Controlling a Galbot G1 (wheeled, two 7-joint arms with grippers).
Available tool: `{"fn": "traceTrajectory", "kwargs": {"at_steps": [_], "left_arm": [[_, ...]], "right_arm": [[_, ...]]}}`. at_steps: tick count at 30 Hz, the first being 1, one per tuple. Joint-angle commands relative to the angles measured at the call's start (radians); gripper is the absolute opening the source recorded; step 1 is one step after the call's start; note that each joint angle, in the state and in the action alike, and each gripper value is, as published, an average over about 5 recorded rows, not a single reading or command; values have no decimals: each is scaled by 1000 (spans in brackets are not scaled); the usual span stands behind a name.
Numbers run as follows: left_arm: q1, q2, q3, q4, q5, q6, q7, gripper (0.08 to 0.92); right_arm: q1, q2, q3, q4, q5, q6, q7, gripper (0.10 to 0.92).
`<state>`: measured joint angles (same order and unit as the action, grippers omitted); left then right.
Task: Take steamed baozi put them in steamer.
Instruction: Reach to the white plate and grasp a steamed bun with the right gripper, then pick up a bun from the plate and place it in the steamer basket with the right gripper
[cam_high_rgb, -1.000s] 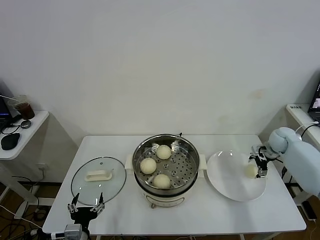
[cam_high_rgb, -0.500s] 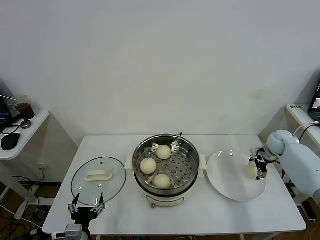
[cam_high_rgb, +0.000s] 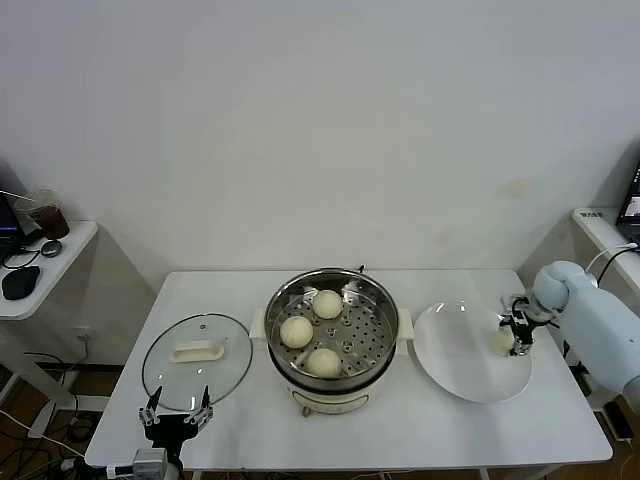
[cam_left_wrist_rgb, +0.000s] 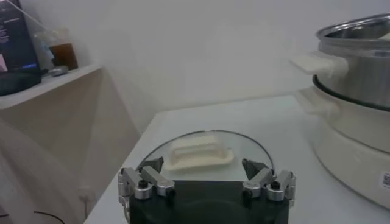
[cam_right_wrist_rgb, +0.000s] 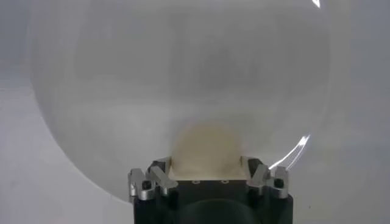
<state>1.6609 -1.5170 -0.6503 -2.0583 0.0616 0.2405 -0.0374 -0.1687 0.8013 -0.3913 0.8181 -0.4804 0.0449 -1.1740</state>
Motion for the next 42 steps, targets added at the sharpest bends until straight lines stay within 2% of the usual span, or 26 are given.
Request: {"fn": "traceTrajectory", "kwargs": {"at_steps": [1,7,13,19,26,32,42], "left_arm": [[-2,1,3,1,1,0,0,823],[-6,2,12,-1,1,0,-2,823],[-15,1,21,-18,5,0,-7,823],[-23,5,26,-44,5,0,-7,823],[-26,2,33,-70,-8,0,-11,823],[-28,12,33,-87,-12,3,-6,823],[-20,18,25,-91,-19,6,-5,823]], "right_arm": [[25,-17,-31,20,66,-19,-8,588],[130,-100,-180,160,265,-137,-26,569],[422,-156,-489,354,541,-281,-25,543],[774,-115,-820,493,781,-364,2,510],[965,-31,-986,639,1002,-478,39,513],[961,66,-997,665,1098,-555,82,515],[868,164,-988,644,1075,-596,127,518]]}}
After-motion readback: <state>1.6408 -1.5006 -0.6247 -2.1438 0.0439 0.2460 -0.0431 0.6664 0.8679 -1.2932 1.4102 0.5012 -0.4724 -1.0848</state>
